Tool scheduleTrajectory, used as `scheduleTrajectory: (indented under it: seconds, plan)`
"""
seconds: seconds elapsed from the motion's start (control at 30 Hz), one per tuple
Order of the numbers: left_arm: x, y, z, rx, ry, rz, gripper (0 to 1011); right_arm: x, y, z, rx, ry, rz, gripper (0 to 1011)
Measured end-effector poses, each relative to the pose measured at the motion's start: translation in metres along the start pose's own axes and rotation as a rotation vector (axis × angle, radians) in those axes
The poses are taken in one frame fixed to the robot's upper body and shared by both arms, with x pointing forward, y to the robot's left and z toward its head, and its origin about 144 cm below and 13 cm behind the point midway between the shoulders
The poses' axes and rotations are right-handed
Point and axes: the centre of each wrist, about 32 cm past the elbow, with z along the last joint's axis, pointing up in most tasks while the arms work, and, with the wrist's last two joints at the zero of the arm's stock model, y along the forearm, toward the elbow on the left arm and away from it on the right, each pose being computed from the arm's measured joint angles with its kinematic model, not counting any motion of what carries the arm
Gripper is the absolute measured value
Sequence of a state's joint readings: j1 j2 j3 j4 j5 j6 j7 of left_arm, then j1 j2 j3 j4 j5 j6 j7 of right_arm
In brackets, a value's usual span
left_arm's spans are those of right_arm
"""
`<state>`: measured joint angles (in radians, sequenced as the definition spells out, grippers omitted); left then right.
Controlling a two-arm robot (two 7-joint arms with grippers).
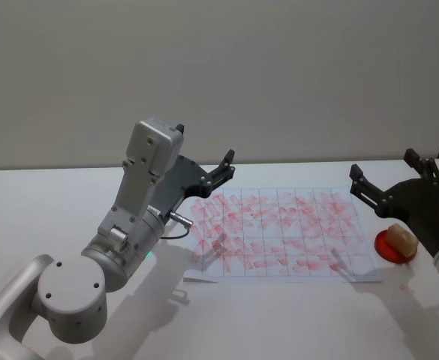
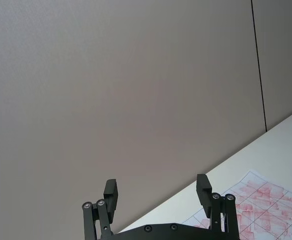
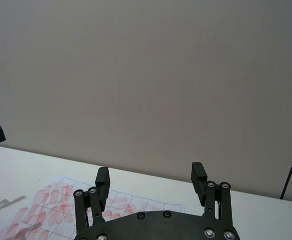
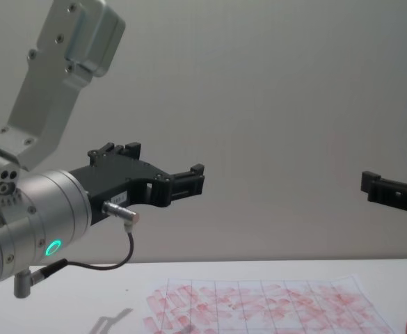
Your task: Use the one hand to pick up the stamp and affix it onto the A4 paper.
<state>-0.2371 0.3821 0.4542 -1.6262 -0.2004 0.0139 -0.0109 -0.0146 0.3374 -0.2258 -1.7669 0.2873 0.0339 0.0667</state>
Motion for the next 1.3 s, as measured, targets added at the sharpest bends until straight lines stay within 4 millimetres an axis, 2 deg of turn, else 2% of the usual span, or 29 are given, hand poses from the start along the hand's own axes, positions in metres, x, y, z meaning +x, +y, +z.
scheduleTrajectory:
  seconds: [1.3]
  plan:
    - [0.0000,0.0000,0.0000,0.000,0.000,0.000,1001,0.0000,0.0000,0.0000,0.000,0.000,0.000,1001]
